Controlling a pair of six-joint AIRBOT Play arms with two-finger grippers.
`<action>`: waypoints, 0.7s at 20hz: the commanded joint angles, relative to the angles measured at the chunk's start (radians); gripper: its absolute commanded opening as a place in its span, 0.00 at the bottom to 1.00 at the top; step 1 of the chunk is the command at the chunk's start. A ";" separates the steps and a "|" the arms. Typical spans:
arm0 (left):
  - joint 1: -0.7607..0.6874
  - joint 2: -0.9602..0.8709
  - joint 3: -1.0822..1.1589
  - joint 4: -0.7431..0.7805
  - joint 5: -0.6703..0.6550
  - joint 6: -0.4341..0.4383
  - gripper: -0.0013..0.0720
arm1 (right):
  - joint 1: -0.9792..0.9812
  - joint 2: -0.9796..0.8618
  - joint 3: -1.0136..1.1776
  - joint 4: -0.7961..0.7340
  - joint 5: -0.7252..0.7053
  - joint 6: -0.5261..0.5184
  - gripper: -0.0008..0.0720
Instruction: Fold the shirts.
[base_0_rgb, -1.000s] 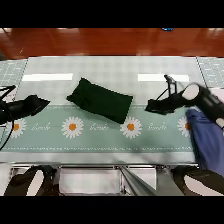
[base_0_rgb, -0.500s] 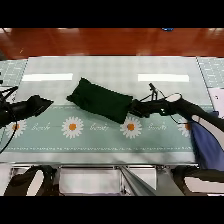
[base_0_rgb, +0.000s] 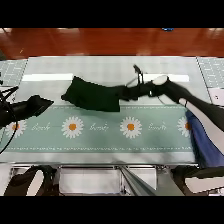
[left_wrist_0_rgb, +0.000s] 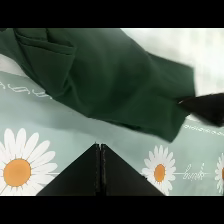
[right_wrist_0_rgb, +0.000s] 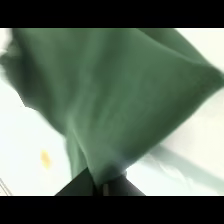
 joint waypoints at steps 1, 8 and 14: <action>-0.001 0.000 -0.029 0.001 0.011 0.002 0.05 | -0.010 -0.006 0.352 -0.343 0.159 0.192 0.04; -0.013 0.001 -0.096 0.001 -0.071 0.023 0.05 | -0.284 0.024 0.811 -0.459 0.566 0.329 0.04; -0.092 0.000 -0.096 0.000 -0.014 0.035 0.05 | -0.631 0.145 0.811 -0.463 0.716 0.401 0.04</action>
